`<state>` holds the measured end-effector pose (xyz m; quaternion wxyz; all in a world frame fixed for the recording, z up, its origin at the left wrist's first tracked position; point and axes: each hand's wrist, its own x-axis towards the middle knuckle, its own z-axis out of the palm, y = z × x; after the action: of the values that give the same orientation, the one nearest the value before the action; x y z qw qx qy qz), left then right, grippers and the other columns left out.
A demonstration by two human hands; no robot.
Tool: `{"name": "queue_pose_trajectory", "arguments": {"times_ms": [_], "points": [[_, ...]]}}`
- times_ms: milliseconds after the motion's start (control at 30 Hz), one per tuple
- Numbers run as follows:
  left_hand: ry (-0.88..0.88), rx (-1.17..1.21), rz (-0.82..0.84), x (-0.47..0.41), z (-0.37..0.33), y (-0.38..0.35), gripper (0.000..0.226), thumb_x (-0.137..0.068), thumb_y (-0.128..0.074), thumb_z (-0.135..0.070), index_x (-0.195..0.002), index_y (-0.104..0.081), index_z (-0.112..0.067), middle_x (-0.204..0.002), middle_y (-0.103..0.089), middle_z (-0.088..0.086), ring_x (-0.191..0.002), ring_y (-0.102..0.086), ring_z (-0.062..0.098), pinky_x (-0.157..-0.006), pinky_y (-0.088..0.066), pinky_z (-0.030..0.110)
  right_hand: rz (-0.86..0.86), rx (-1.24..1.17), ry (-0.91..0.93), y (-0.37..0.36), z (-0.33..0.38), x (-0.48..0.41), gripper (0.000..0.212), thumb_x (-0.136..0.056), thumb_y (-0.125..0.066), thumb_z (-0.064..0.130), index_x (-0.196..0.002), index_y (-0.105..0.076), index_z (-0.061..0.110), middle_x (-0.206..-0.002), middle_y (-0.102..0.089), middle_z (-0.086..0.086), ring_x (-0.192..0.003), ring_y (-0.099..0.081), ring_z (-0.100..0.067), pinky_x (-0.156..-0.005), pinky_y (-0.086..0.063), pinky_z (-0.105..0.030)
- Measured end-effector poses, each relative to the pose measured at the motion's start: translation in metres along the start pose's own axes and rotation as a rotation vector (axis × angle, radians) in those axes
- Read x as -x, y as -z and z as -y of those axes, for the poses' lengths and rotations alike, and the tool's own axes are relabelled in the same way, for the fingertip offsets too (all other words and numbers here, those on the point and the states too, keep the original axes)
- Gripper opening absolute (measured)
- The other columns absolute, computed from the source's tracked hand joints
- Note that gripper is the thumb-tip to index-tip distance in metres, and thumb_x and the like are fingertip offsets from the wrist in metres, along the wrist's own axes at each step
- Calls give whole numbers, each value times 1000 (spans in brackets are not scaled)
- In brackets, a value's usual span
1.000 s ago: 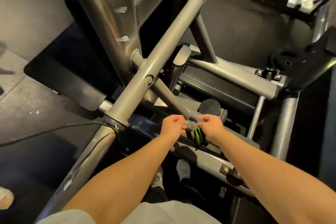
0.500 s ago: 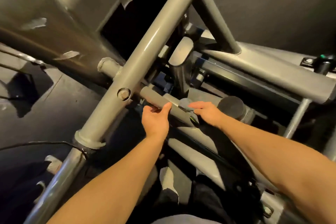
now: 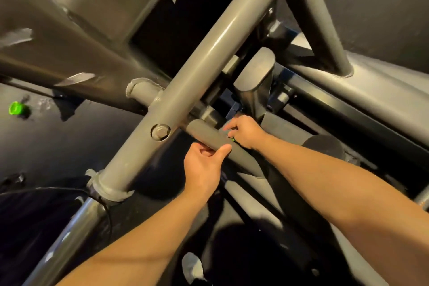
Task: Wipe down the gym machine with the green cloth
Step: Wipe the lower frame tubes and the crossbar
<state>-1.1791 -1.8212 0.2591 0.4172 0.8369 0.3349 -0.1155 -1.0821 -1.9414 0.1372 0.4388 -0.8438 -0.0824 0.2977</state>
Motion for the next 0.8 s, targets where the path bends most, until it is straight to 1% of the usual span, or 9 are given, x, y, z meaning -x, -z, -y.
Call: {"name": "queue_pose_trajectory", "arguments": {"times_ms": [100,233,333,433,500,567,633,700,800], "points": [[5,-20,16,-4,2,1,42,-74,-89,-43,-101,-65,-20,-85,-72,-7,-76,-69,3,-69,-50,18,5,-12,4,-15,20,-47,32,-92,-68,19,-124,-69,15,-113,-68,-2,-109,-64,-22,-92,-52,-32],[-1,-47,24,-8,4,3,40,-76,-89,-40,-99,-63,-19,-73,-64,-13,-63,-61,-9,-57,-46,9,42,-110,3,-13,37,-57,36,-92,-60,5,-124,-71,18,-124,-64,-6,-114,-60,-22,-86,-42,-21],[6,-70,29,-7,0,5,42,-76,-88,-43,-96,-61,-18,-73,-61,-13,-58,-58,-10,-53,-43,10,48,-105,-19,-11,19,-40,30,-95,-60,12,-123,-72,14,-118,-71,-7,-113,-65,-26,-94,-52,-32],[16,-62,31,-5,-5,5,43,-75,-88,-43,-98,-62,-18,-80,-65,-11,-65,-61,-1,-58,-43,13,70,-85,58,-3,-7,-6,24,-95,-62,5,-114,-77,8,-106,-73,2,-101,-65,-8,-94,-49,-24],[27,-57,26,-3,-8,4,42,-75,-89,-42,-95,-61,-19,-83,-68,-8,-70,-62,4,-62,-45,19,38,-86,70,1,-24,17,27,-90,-60,-9,-108,-78,1,-87,-73,3,-79,-63,10,-77,-47,-13],[42,-54,28,-3,-11,4,41,-75,-89,-43,-93,-61,-20,-88,-70,-5,-77,-65,9,-66,-48,23,63,-56,24,4,-38,36,31,-88,-56,-15,-106,-78,-1,-91,-74,-2,-71,-59,18,-69,-41,-4],[57,-51,45,0,-14,6,42,-76,-88,-44,-97,-62,-18,-92,-70,-6,-84,-65,10,-72,-48,24,80,-28,-65,10,-40,54,29,-92,-57,-10,-110,-77,1,-109,-73,-6,-90,-63,8,-81,-45,-8],[70,-51,67,3,-16,10,44,-78,-85,-48,-100,-63,-17,-95,-68,-6,-87,-64,12,-75,-46,26,8,-153,-168,18,-30,62,24,-95,-62,-1,-114,-76,3,-114,-73,-9,-103,-65,-15,-90,-52,-20],[79,-13,76,6,-18,15,45,-81,-79,-56,-99,-66,-16,-98,-70,-4,-92,-65,15,-80,-50,31,-129,-439,-158,38,12,66,25,-96,-67,10,-120,-74,10,-119,-72,-5,-107,-64,-14,-99,-52,-29]]}}
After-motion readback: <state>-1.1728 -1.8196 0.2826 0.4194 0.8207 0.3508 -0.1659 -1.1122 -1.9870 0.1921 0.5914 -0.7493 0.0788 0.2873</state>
